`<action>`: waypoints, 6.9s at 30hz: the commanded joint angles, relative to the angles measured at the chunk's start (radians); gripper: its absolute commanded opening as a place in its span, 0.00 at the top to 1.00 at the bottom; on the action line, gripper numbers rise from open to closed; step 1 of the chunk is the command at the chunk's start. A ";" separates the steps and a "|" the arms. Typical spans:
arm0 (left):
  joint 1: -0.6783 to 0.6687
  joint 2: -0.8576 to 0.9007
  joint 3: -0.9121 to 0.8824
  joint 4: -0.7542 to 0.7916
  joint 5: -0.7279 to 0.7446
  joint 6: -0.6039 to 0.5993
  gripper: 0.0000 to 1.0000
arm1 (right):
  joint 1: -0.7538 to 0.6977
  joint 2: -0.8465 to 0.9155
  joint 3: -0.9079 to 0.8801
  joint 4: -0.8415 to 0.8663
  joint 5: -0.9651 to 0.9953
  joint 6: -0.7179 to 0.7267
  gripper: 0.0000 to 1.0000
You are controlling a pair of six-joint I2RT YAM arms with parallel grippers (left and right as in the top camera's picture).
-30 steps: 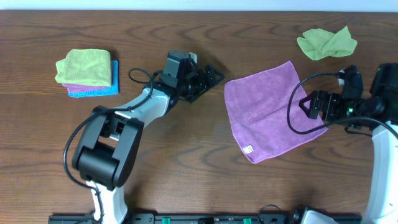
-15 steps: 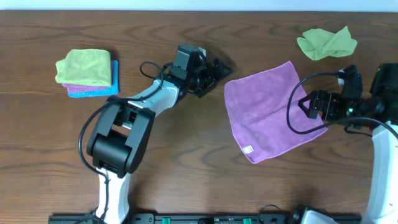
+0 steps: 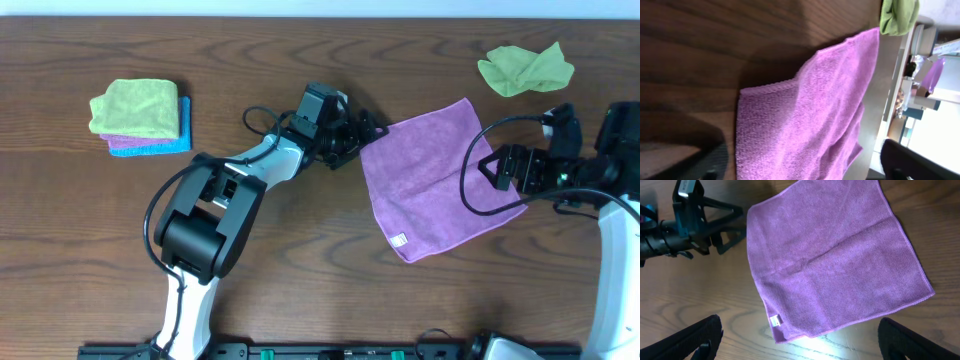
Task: Fold the cloth
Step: 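Move the left gripper to the purple cloth's left corner and grasp it, then hold the cloth with the left gripper and regrasp its right edge with the right gripper, then release and move both grippers to the near corners of the purple cloth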
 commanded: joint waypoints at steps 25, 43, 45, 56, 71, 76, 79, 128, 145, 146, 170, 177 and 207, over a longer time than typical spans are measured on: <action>-0.043 0.041 0.016 -0.025 -0.108 0.007 0.48 | -0.008 -0.013 -0.005 -0.002 -0.023 0.009 0.01; 0.120 0.048 0.016 -0.029 -0.103 0.089 0.94 | 0.002 -0.013 -0.095 -0.014 -0.023 -0.015 0.01; 0.166 0.048 0.017 -0.028 -0.089 0.098 0.94 | 0.002 -0.013 -0.125 -0.002 -0.023 -0.015 0.01; 0.308 0.048 0.039 -0.025 -0.087 0.135 0.77 | 0.114 -0.013 -0.296 0.199 -0.021 0.051 0.01; 0.360 0.048 0.073 -0.060 0.088 0.198 0.05 | 0.140 0.192 -0.388 0.539 0.164 0.213 0.01; 0.363 0.048 0.074 -0.111 0.189 0.285 0.05 | 0.140 0.330 -0.388 0.631 0.111 0.253 0.03; 0.363 0.047 0.077 -0.176 0.241 0.363 0.05 | 0.140 0.382 -0.388 0.674 0.071 0.271 0.04; 0.281 0.043 0.213 -0.808 0.254 0.783 0.04 | 0.211 0.537 -0.388 0.732 -0.019 0.412 0.99; 0.336 0.043 0.309 -1.019 0.172 0.917 0.05 | 0.211 0.364 -0.388 0.427 0.098 0.397 0.99; 0.339 0.043 0.309 -1.020 0.172 0.917 0.05 | 0.211 0.355 -0.388 0.417 0.100 0.397 0.99; 0.346 -0.059 0.319 -1.110 0.172 0.943 0.05 | 0.209 0.175 -0.385 0.325 0.137 0.376 0.26; 0.346 -0.280 0.319 -1.185 0.066 0.908 0.04 | 0.172 -0.006 -0.366 0.296 0.056 0.271 0.01; 0.332 -1.329 -0.832 -0.599 -0.025 -0.016 0.04 | -0.082 -0.309 -0.366 0.054 -0.019 0.167 0.01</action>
